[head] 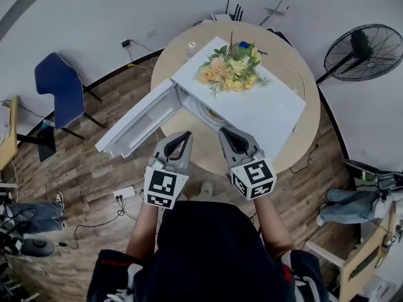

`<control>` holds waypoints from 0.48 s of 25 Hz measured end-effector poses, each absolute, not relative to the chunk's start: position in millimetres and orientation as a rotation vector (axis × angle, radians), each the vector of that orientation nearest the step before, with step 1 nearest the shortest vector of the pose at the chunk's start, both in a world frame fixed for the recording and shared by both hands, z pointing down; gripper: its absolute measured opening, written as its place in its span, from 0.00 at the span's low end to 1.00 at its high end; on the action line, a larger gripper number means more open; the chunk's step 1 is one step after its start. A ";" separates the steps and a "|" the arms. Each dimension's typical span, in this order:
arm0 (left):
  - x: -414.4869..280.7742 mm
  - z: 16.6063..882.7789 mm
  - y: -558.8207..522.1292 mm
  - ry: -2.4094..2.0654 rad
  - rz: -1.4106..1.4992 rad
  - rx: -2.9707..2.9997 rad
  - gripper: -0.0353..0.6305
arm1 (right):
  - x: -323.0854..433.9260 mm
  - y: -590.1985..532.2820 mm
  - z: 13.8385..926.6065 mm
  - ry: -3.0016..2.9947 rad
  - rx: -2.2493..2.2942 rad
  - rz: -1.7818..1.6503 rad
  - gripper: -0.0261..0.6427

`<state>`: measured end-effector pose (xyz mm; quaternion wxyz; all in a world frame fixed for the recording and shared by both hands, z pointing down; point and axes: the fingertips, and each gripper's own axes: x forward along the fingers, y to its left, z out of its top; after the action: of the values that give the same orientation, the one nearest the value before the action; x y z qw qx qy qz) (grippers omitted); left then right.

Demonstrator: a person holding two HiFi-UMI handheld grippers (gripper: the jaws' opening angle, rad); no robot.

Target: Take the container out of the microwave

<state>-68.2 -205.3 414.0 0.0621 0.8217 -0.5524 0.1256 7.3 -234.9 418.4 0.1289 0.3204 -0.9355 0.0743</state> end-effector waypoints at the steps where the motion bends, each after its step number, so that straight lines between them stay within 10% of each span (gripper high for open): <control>1: -68.8 414.3 -207.9 -1.661 0.380 2.490 0.07 | 6.4 -235.9 419.9 -2.713 0.934 0.220 0.05; 12: -81.8 425.5 -230.5 -1.406 0.409 2.625 0.07 | -17.3 -245.8 447.0 -2.552 1.071 0.257 0.05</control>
<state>-81.8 -230.5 425.5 0.0677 0.8713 -0.4667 0.1358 -17.3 -245.8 447.0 0.1799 0.3792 -0.9031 0.0908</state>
